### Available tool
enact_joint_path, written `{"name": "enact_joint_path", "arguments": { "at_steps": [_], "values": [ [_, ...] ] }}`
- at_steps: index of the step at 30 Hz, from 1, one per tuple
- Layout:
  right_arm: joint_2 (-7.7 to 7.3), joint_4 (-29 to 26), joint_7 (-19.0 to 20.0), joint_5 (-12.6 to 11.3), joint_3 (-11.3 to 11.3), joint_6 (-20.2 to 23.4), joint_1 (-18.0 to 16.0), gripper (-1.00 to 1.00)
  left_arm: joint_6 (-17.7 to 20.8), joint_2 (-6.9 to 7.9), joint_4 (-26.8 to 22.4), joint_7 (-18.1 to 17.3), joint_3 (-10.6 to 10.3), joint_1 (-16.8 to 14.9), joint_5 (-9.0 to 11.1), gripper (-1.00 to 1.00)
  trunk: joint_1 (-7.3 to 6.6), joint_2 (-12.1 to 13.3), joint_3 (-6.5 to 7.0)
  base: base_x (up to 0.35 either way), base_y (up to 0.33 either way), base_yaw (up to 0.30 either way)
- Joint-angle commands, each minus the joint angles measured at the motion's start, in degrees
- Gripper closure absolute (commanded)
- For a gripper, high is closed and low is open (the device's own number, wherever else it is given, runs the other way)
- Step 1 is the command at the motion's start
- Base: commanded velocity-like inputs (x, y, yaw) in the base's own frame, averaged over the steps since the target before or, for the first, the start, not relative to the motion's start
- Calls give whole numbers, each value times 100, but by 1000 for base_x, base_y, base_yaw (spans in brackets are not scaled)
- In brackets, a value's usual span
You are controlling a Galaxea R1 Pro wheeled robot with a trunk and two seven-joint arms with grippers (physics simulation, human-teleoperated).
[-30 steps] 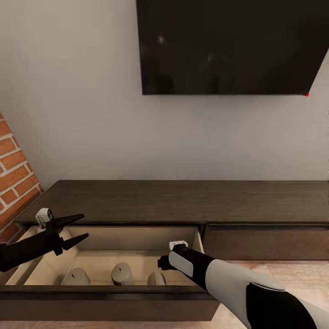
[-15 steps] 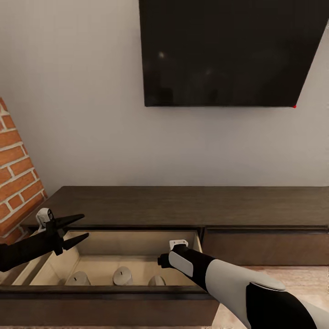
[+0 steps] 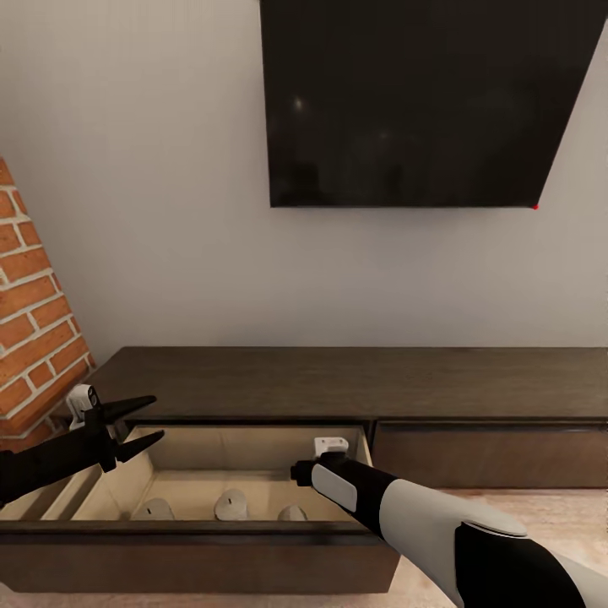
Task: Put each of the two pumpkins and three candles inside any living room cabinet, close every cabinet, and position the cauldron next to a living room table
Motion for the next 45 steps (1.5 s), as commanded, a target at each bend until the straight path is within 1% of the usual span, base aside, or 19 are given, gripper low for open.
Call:
{"name": "enact_joint_path", "arguments": {
  "at_steps": [1,5,15,21,26,27,29,38,45],
  "values": [
    [0,-6,-29,-18,28,-45,-9,-100,19,0,0,29,4,-3,29,-100,-24,39,13,-12,2,0],
    [0,-3,-29,-20,28,-183,-8,-100,19,0,-6,29,4,-3,29,-100,-112,199,84,-4,1,0],
    [0,1,-27,-21,28,-235,-8,-100,19,0,-22,29,4,-3,29,-100,-331,600,264,0,0,0],
    [0,-5,-21,-21,28,-461,-15,-100,19,0,-27,29,4,-3,29,-100,-463,841,372,0,0,0],
    [0,-12,-20,-26,28,-514,-16,-100,19,0,-27,29,4,-3,29,-100,-573,1042,461,0,0,0],
    [0,-9,-23,-43,27,-617,-16,-100,19,0,-27,29,4,-3,29,-100,-595,1082,479,0,0,0],
    [0,-3,-24,-52,23,-669,-16,-100,19,0,-27,29,4,-3,29,-100,-639,1162,515,0,0,0],
    [0,-6,-20,-53,20,-788,-16,-100,19,0,-27,29,-22,-3,29,-100,-837,1523,677,-1,0,0],
    [0,-6,-20,-48,19,-805,-16,-100,19,0,-27,29,-23,-3,29,-100,-990,1804,802,-219,49,0]
  ]
}}
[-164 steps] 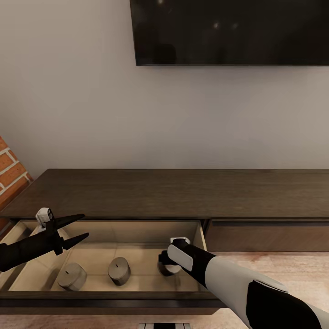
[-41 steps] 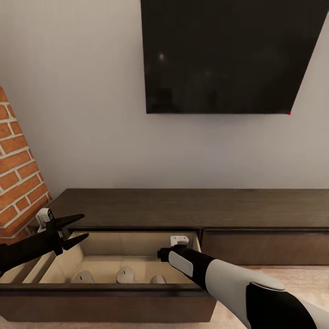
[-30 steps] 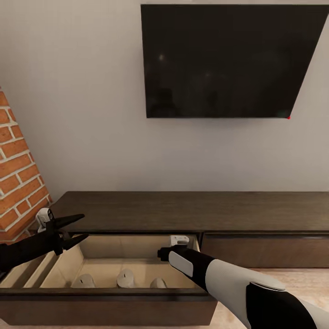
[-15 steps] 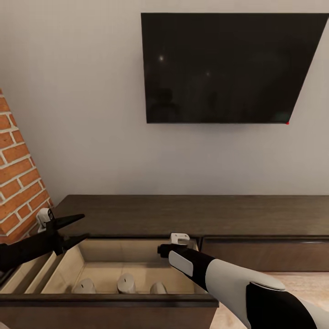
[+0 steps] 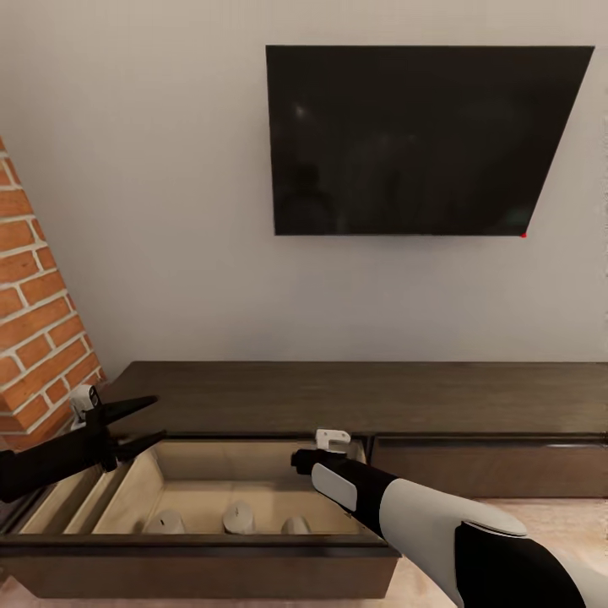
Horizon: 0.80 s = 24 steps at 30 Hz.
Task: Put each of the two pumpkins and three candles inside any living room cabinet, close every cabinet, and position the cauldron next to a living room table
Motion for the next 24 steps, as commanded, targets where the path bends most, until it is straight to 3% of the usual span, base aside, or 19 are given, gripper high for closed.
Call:
{"name": "enact_joint_path", "arguments": {
  "at_steps": [1,24],
  "values": [
    [0,-6,-31,-3,28,21,-8,-100,20,1,0,29,4,-3,30,-100,-27,39,13,-317,87,0],
    [0,-33,-23,30,28,-119,-8,-100,20,1,20,29,12,-3,30,-100,-532,961,426,-333,16,0]
  ]
}}
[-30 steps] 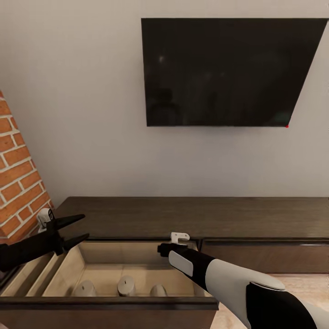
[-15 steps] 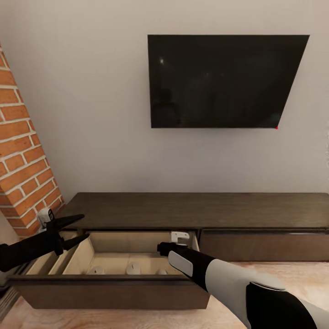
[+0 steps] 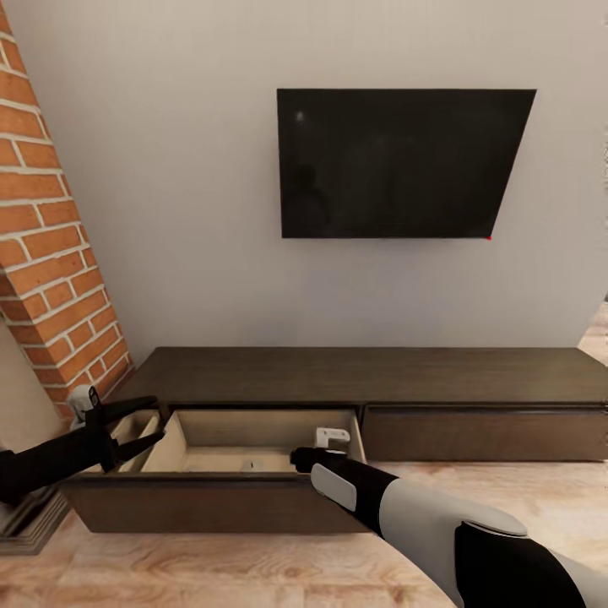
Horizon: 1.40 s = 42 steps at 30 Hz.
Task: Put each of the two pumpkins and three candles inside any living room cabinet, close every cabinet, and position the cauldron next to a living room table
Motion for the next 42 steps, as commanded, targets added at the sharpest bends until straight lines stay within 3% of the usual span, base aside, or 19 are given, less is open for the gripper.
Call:
{"name": "enact_joint_path", "arguments": {
  "at_steps": [1,6,10,12,14,17,20,22,24,26,27,30,32,34,38,42],
  "values": [
    [0,-5,-31,-1,28,23,-6,-100,19,1,2,29,4,-3,29,-100,-27,38,13,-329,0,0],
    [0,18,-33,-6,28,23,-8,-100,15,6,5,40,-5,-3,17,-100,-137,239,103,-310,0,0],
    [0,46,-46,-15,26,23,-8,-100,-2,2,53,173,-7,-18,-178,-100,-224,399,174,-254,0,0],
    [0,62,-53,-16,21,23,-8,-100,-23,-7,85,549,7,-77,-671,-100,-268,480,210,-221,0,0],
    [0,92,-52,-13,27,6,-8,-100,-40,-56,94,942,2,-119,-1031,-100,-312,560,246,-159,0,0],
    [0,300,-50,-5,51,-71,-9,-100,-73,-180,101,1546,-3,-144,-1407,-100,-378,680,300,-59,0,0],
    [0,516,-44,-7,60,-111,-9,-100,-95,-446,101,2046,-6,-151,-1768,-100,-444,800,354,-16,0,0],
    [0,577,-42,-1,63,-120,-9,-100,-100,-696,104,2371,-5,-145,-2313,-100,-488,881,390,-5,0,0],
    [0,597,-40,8,68,-124,-9,-100,-112,-1002,123,2580,4,-139,-3178,-100,-532,961,426,-2,0,0],
    [0,605,-40,15,70,-125,-9,-100,-241,-1371,155,2667,5,-133,-4230,-100,-576,1041,462,-1,0,0],
    [0,608,-40,17,71,-126,-9,-100,-474,-1695,230,2695,4,-130,-5096,-100,-598,1081,480,0,0,0],
    [0,610,-40,18,78,-126,-9,-100,-1086,-2282,567,2672,-12,-127,-6615,-100,-642,1161,516,0,0,0],
    [0,606,-40,19,81,-112,-9,-100,-1465,-2506,886,2655,-61,-127,-7073,-100,-642,1161,516,0,0,0],
    [0,606,-40,7,94,-63,-9,-100,-2163,-2658,1370,2644,-375,-127,-7369,-100,-642,1161,516,0,0,0],
    [0,610,-40,-9,97,187,-9,-100,-2924,-2670,1749,2640,-1055,-122,-7534,-100,-642,1161,516,0,0,0],
    [0,617,-39,6,98,633,-9,-100,-3126,-2662,1867,2634,-1233,-126,-7575,-100,-642,1161,516,0,0,0]
  ]
}}
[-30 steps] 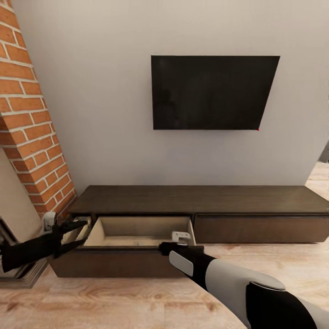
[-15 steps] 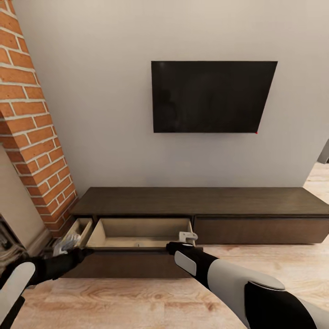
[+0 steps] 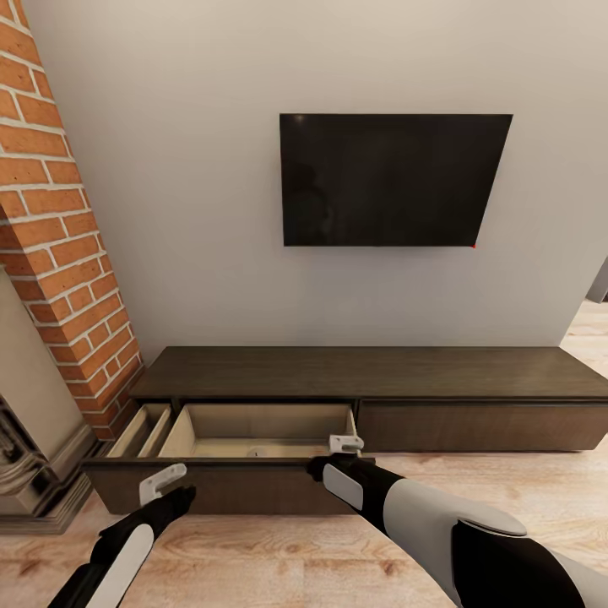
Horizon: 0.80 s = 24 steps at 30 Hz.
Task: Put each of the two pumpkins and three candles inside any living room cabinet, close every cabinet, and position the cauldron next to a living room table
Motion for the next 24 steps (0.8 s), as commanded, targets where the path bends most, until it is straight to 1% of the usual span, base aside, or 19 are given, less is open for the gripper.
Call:
{"name": "enact_joint_path", "arguments": {
  "at_steps": [1,5,9,14,15,17,21,24],
  "values": [
    [0,-6,-30,-4,27,88,-7,-100,-18,13,-1,57,-33,-4,49,-100,0,-3,-6,0,0,0],
    [0,-1,-30,-1,25,164,-7,-100,-46,29,5,55,-52,-11,42,-100,0,-3,-6,0,0,0],
    [0,8,-30,-1,22,156,-7,-100,-51,31,-145,54,-61,-19,45,-100,88,-164,-78,0,0,0],
    [0,-7,-37,-1,21,142,-7,-100,-52,48,-136,54,-67,-30,31,-100,197,-364,-168,0,0,0],
    [0,-15,-36,-1,20,144,-7,-100,-52,49,-127,54,-67,-31,3,-100,219,-404,-185,0,0,0],
    [0,-49,-32,-1,22,145,-7,-100,-52,41,-123,53,-64,-31,-153,-100,263,-485,-221,0,0,0],
    [0,-109,-22,-1,26,139,-7,-100,-52,-18,-114,53,-128,-31,-554,-100,351,-645,-293,0,0,0],
    [0,-149,5,5,27,128,-7,-100,-53,-29,-112,53,-177,-31,-672,-100,417,-765,-347,0,0,0]
  ]
}}
